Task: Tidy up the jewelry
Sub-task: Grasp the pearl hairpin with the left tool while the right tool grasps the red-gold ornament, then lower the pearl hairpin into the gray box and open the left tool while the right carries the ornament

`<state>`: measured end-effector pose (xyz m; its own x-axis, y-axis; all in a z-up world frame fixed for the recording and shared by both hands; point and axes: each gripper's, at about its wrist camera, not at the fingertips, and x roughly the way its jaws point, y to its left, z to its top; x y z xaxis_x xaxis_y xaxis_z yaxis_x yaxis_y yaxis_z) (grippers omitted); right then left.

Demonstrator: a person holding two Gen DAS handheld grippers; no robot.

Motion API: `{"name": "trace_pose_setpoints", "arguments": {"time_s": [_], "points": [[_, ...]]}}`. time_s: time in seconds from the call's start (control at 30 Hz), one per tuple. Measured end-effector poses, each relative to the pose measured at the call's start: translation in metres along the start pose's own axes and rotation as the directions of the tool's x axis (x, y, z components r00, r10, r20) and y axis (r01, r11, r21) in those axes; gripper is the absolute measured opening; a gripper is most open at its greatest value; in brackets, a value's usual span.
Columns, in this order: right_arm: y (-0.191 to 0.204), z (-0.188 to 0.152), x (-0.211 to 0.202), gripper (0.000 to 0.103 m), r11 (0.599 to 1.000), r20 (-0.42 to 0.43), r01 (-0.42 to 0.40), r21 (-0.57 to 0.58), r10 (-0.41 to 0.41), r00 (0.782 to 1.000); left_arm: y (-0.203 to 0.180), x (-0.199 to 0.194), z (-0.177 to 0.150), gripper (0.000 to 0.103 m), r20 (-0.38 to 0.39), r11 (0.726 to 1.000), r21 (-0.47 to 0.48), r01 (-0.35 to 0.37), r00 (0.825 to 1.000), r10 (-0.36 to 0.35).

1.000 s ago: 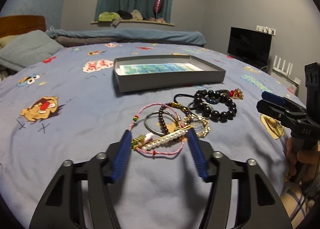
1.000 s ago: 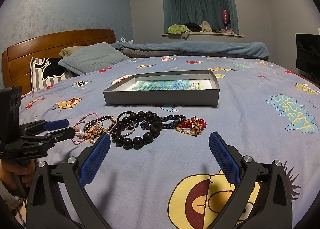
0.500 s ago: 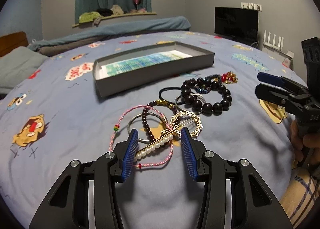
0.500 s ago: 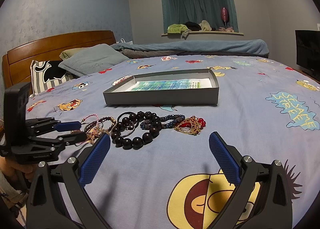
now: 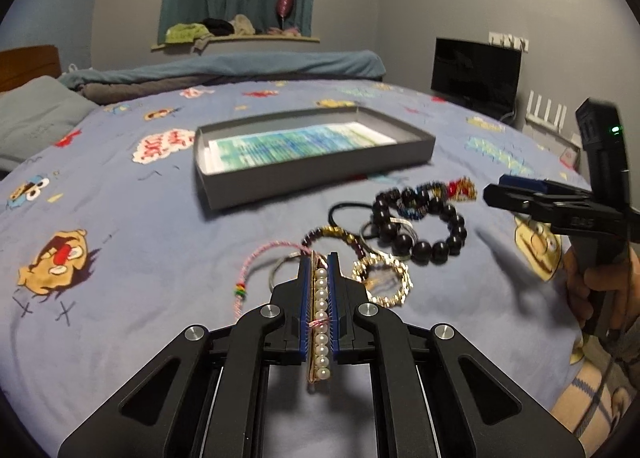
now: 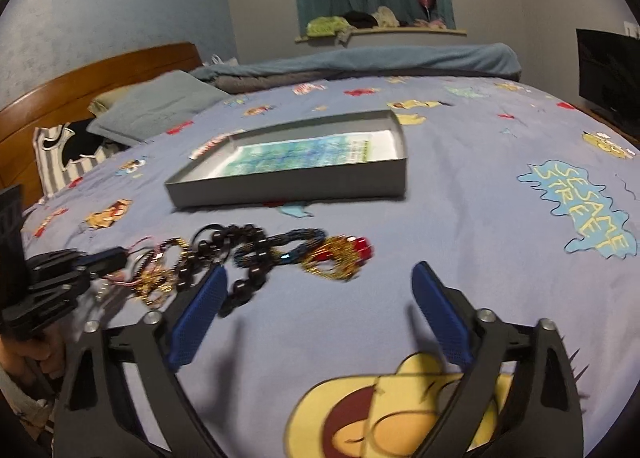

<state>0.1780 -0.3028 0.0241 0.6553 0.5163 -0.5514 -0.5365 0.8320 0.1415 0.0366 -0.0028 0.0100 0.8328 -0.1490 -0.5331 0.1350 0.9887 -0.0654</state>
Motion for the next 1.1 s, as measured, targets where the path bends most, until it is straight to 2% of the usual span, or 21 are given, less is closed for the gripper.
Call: {"name": "trace_pose_setpoints", "arguments": {"time_s": [0.07,0.2,0.27,0.3,0.33,0.37,0.73,1.1], "points": [[-0.002,0.004,0.006,0.082,1.0,-0.022,0.007,-0.015,-0.008,1.0,0.004,-0.003,0.004,0.008,0.019,1.0,-0.023,0.011,1.0,-0.011],[-0.003,0.009,0.022,0.081,0.999,-0.08,0.005,-0.043,-0.008,0.997,0.012,-0.008,0.013,0.008,0.04,0.998,-0.058,0.03,0.999,-0.028],[-0.003,0.01,0.03,0.065,0.999,-0.105,0.001,-0.045,-0.005,0.994,0.017,-0.01,0.018,0.007,0.051,0.996,-0.078,0.049,0.998,-0.045],[-0.004,0.011,0.035,0.063,0.999,-0.118,-0.003,-0.04,-0.002,0.993,0.019,-0.011,0.02,0.006,0.057,0.995,-0.086,0.055,0.997,-0.05],[-0.004,0.011,0.039,0.05,0.999,-0.131,-0.017,-0.037,0.012,0.991,0.02,-0.012,0.021,0.006,0.06,0.994,-0.09,0.056,0.997,-0.051],[-0.005,0.01,0.042,0.033,0.999,-0.141,-0.025,-0.035,0.02,0.99,0.022,-0.013,0.022,0.006,0.063,0.994,-0.093,0.055,0.997,-0.049],[-0.006,0.016,0.018,0.031,0.998,-0.04,-0.056,-0.02,0.055,0.998,0.035,-0.02,0.03,0.006,0.083,0.991,-0.122,0.056,0.995,-0.046],[-0.007,0.052,-0.008,0.031,0.997,0.06,-0.07,-0.025,0.071,0.996,0.04,-0.009,0.056,0.006,0.072,0.993,-0.112,0.027,0.997,-0.019]]}}
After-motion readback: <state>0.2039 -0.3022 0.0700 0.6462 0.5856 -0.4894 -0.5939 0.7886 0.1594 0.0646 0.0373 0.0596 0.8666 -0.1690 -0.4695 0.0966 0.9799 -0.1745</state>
